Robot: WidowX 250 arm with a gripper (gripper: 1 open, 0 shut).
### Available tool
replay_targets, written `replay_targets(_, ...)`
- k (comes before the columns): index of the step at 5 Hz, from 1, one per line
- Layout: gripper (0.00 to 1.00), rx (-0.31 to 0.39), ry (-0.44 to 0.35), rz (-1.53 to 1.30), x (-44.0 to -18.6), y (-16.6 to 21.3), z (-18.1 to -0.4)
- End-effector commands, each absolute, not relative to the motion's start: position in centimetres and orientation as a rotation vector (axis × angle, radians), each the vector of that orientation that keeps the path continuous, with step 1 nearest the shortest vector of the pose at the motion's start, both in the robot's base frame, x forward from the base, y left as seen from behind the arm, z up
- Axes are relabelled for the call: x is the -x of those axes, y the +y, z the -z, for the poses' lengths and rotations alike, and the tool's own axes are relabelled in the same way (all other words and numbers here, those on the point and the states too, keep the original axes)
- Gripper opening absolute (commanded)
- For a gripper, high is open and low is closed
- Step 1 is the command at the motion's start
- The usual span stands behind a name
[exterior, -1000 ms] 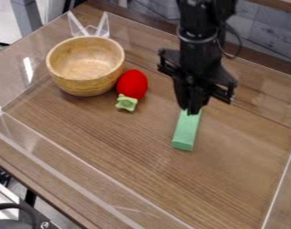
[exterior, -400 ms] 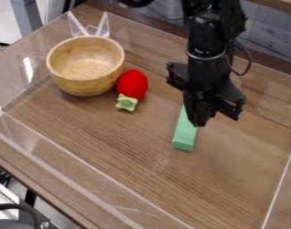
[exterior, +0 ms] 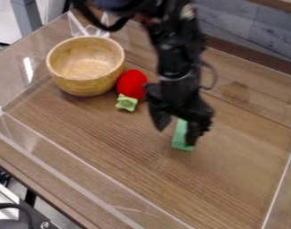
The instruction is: Put the green stick in the brown bowl
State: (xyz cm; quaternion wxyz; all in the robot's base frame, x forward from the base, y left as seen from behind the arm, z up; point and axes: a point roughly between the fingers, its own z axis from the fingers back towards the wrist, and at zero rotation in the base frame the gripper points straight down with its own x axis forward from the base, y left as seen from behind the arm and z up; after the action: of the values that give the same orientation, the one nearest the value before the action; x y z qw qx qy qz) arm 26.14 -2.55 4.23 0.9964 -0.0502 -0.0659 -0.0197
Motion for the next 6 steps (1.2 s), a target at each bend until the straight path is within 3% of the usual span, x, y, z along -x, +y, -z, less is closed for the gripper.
replay_targets(1, 0.0, 0.104, -0.167, -0.014, -27.5, -2.9, -3.7)
replay_targets(2, 0.0, 0.109, -0.166, -0.044, -28.1, -3.3, -3.2)
replay_targets(3, 1.0, 0.12, -0.159, -0.042, -28.1, -2.7, -3.2)
replay_targets(4, 1.0, 0.132, -0.148, -0.04, -28.0, -2.1, -3.1)
replay_targets(5, 0.0, 0.131, -0.147, -0.097, -27.8, -1.9, -4.2)
replay_targets(6, 0.0, 0.126, -0.148, -0.143, -27.8, -1.7, -5.0)
